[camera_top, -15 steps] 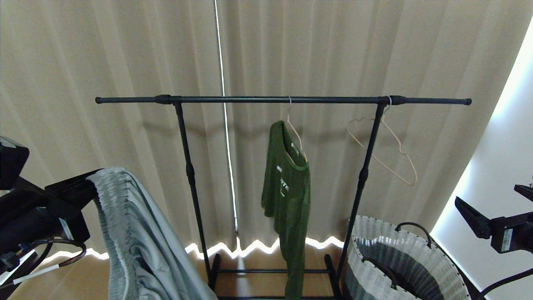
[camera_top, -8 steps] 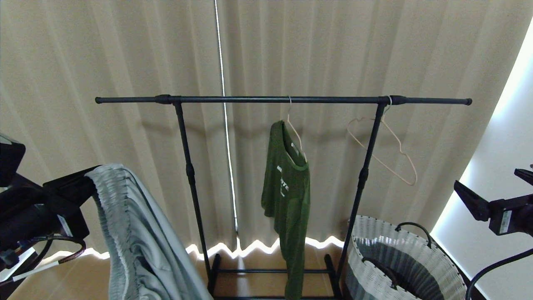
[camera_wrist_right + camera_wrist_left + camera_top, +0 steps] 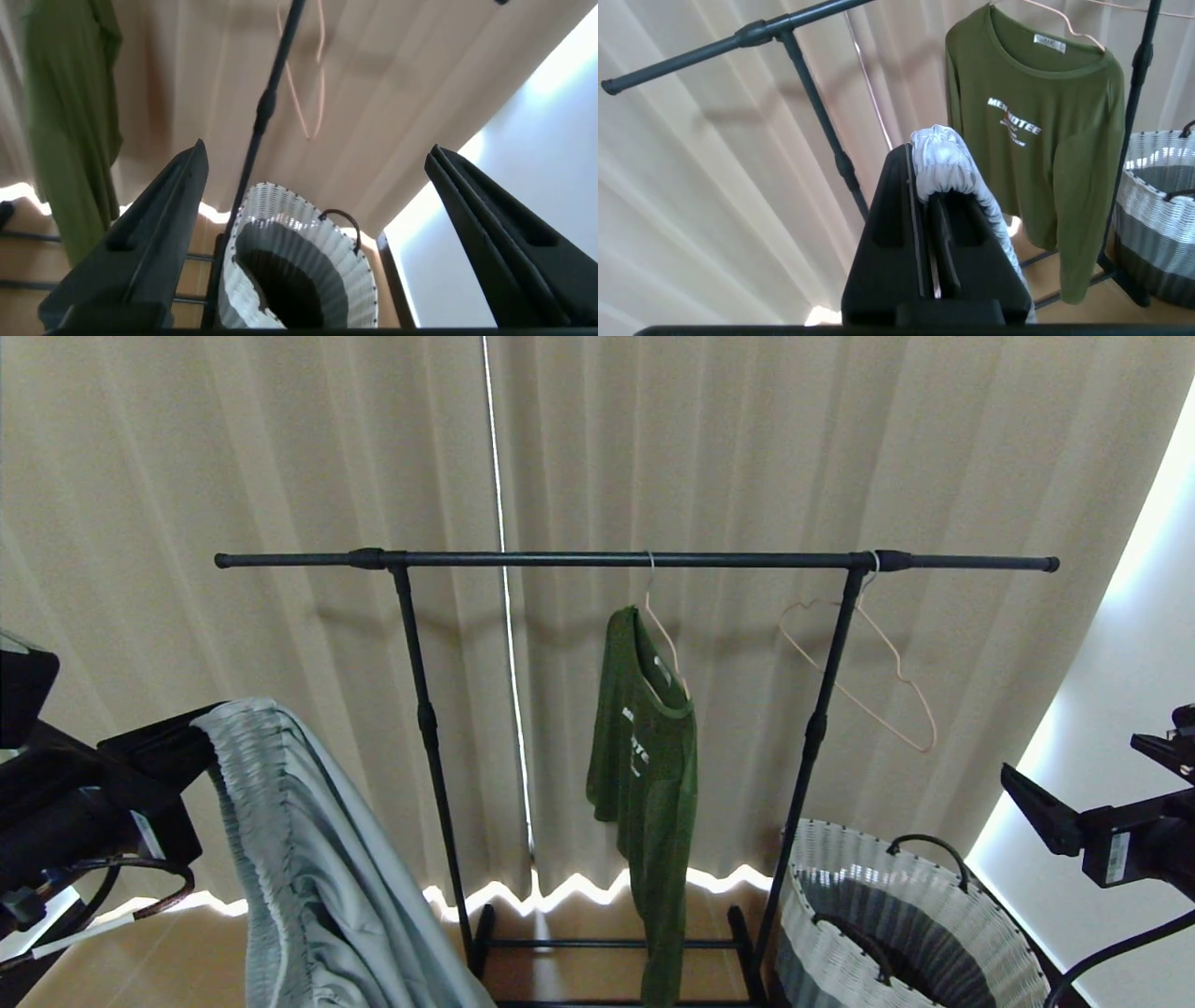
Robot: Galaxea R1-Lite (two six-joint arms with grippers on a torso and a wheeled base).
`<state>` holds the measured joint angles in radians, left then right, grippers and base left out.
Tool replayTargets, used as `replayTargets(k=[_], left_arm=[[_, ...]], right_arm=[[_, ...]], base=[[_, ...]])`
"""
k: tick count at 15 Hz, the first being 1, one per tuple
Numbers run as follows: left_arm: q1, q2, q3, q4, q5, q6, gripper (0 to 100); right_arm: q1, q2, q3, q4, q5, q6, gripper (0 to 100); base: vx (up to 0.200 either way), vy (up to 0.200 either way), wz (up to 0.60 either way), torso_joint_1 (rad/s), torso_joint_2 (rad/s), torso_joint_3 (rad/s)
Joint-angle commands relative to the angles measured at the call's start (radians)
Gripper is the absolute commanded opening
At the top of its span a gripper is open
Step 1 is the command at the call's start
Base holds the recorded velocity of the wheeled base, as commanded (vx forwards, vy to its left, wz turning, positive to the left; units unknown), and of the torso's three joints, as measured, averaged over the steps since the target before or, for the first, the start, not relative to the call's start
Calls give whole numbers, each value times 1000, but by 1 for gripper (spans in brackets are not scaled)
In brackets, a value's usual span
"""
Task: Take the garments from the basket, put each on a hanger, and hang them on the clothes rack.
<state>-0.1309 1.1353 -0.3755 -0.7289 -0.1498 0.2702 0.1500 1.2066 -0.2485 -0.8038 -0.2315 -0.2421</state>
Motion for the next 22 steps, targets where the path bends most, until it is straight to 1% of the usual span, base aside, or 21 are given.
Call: replayTargets(k=[1,9,14,17,22], left_arm=[[-1,3,1,-1,-1,0,0],[-1,3,6,-1,-1,0,0],[-1,4,7,-1,-1,0,0],[-1,7,6,0,-1,-3,0],[-1,18,6,0,-1,-3,0]], right_arm=[[2,-2,12,-3,0,0,100],[3,1,17,-3,0,0,100],[5,2,18,0,1,0,100],[31,1,20,-6,0,-2,100],[33,-1,17,-8,-3,-2,100]], base=[[0,-200,0,-7,-7,2],[0,-200,0,7,0,2],[0,0,0,0,0,0],[0,0,0,0,0,0],[0,0,0,0,0,0]])
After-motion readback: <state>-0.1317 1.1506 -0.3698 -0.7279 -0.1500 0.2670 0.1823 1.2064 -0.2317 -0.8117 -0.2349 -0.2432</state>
